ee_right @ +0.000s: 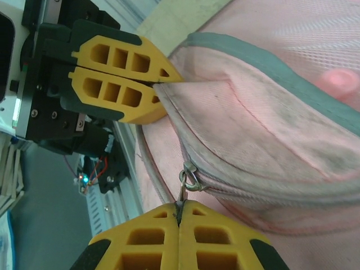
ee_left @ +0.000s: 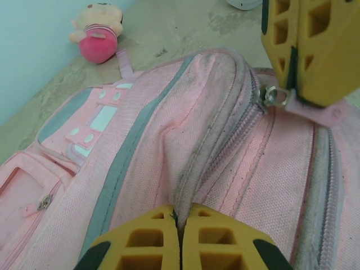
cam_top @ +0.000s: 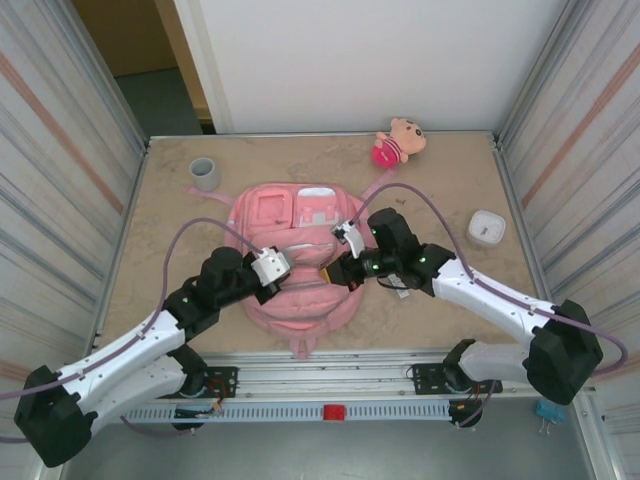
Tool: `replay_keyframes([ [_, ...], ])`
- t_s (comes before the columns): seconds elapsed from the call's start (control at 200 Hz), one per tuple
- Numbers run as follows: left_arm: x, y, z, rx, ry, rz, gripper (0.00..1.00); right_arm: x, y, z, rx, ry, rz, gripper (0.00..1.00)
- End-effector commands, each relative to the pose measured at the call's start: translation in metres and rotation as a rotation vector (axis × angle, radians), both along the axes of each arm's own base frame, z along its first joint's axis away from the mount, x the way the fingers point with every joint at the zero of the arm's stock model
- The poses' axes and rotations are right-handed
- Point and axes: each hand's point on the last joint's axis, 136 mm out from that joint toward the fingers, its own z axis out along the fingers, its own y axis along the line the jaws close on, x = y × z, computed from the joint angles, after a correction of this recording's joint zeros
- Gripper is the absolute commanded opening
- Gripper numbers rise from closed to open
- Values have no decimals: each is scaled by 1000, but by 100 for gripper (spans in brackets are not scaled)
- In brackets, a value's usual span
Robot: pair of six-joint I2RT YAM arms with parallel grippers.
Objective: Pack the student bag
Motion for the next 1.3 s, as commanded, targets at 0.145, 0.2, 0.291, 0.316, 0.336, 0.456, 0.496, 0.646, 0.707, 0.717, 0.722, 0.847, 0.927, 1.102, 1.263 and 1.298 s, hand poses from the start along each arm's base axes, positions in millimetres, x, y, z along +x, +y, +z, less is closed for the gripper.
replay_keyframes([
  [0.145, 6, -20, 69, -172, -149, -47, 0, -5, 23, 11, 32, 24, -6, 12],
  [0.2, 6, -18, 68, -161, -150, -41, 1, -5, 19, 13, 32, 24, -22, 22],
  [0.291, 6, -15, 66, -149, -159, -30, 1, -4, 5, 18, 51, 36, -66, 40],
  [0.316, 6, -14, 65, -147, -159, -29, 1, -2, 0, 20, 59, 44, -92, 44],
  [0.336, 6, -14, 64, -146, -159, -29, 1, 0, -6, 22, 70, 52, -115, 46],
  [0.456, 4, -15, 59, -141, -152, -39, 2, 15, -40, 30, 139, 153, -298, 55],
  [0.496, 3, -16, 58, -143, -152, -47, 2, 17, -51, 37, 179, 183, -344, 56],
  [0.646, 1, -19, 58, -149, -157, -68, 3, 20, -66, 51, 265, 250, -441, 60],
  [0.707, 0, -19, 59, -149, -159, -74, 2, 21, -64, 50, 284, 291, -453, 60],
  [0.717, 0, -19, 59, -149, -160, -76, 3, 21, -64, 50, 288, 296, -455, 60],
  [0.722, 0, -19, 59, -149, -160, -77, 3, 21, -64, 51, 290, 298, -456, 60],
  [0.847, -5, -18, 63, -151, -168, -92, 3, 27, -55, 42, 329, 385, -478, 61],
  [0.927, -7, -17, 64, -158, -170, -97, 3, 29, -47, 39, 349, 420, -475, 62],
  [1.102, -11, -18, 63, -155, -172, -113, 4, 29, -27, 42, 376, 433, -443, 62],
  [1.263, -13, -23, 59, -141, -167, -139, 4, 29, -17, 47, 385, 427, -426, 62],
  [1.298, -15, -25, 58, -134, -166, -151, 4, 30, -17, 45, 383, 432, -435, 62],
])
